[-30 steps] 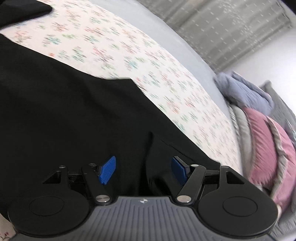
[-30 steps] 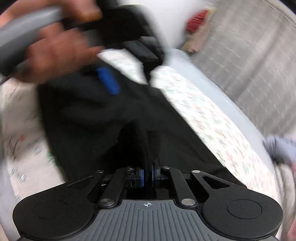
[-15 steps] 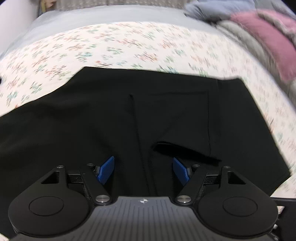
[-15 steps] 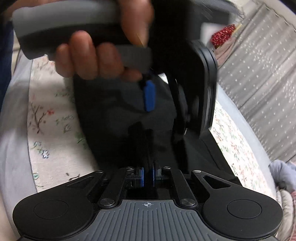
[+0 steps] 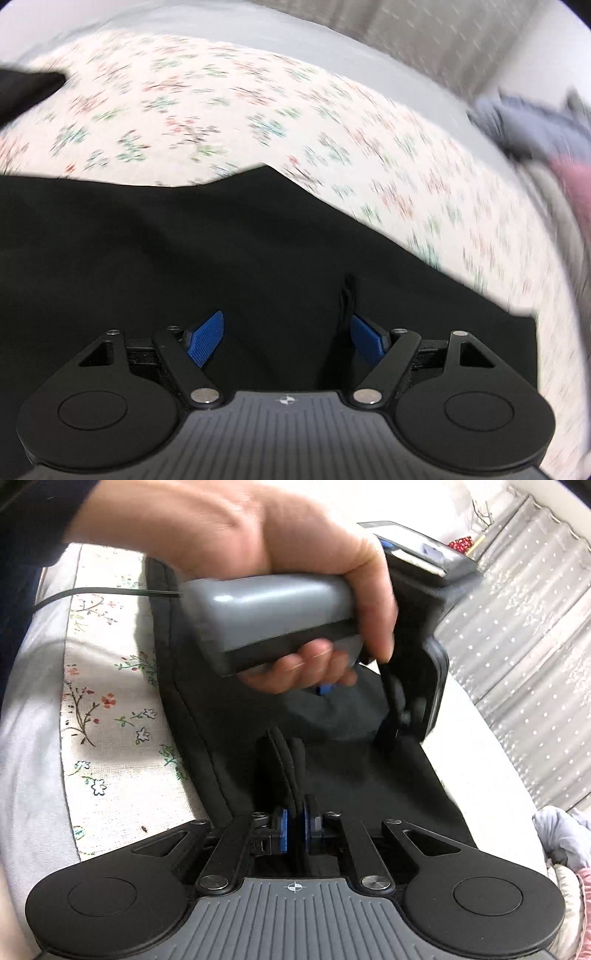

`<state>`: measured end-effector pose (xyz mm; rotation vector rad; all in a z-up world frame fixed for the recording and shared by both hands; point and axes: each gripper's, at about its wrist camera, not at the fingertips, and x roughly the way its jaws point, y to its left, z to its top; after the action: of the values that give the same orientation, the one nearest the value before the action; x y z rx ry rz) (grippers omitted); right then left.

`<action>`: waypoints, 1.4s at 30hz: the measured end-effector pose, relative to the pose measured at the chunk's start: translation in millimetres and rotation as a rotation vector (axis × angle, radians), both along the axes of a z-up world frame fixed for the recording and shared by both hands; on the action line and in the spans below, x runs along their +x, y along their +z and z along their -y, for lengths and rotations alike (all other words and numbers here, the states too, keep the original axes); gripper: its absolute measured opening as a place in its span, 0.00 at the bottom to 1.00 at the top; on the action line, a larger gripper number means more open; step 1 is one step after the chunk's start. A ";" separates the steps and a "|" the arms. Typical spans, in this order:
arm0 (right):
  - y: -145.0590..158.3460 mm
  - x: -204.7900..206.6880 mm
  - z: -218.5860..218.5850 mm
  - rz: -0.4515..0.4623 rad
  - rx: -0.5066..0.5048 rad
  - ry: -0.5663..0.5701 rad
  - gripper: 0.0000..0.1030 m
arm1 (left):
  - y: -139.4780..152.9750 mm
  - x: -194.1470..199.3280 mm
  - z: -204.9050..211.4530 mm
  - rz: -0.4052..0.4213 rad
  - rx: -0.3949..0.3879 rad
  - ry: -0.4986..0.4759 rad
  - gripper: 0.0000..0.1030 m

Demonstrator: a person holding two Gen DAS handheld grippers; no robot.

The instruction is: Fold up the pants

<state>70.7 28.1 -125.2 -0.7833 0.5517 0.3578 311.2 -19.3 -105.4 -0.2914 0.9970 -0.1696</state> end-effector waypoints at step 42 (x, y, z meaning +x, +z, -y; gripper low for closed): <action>10.2 -2.1 6.0 0.292 0.134 -0.105 0.05 | 8.0 -26.8 5.4 -0.115 -0.253 -0.186 0.19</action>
<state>68.6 22.2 -115.0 -0.6598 0.2897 0.1762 284.5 -24.7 -97.4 -0.4434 1.1177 -0.4545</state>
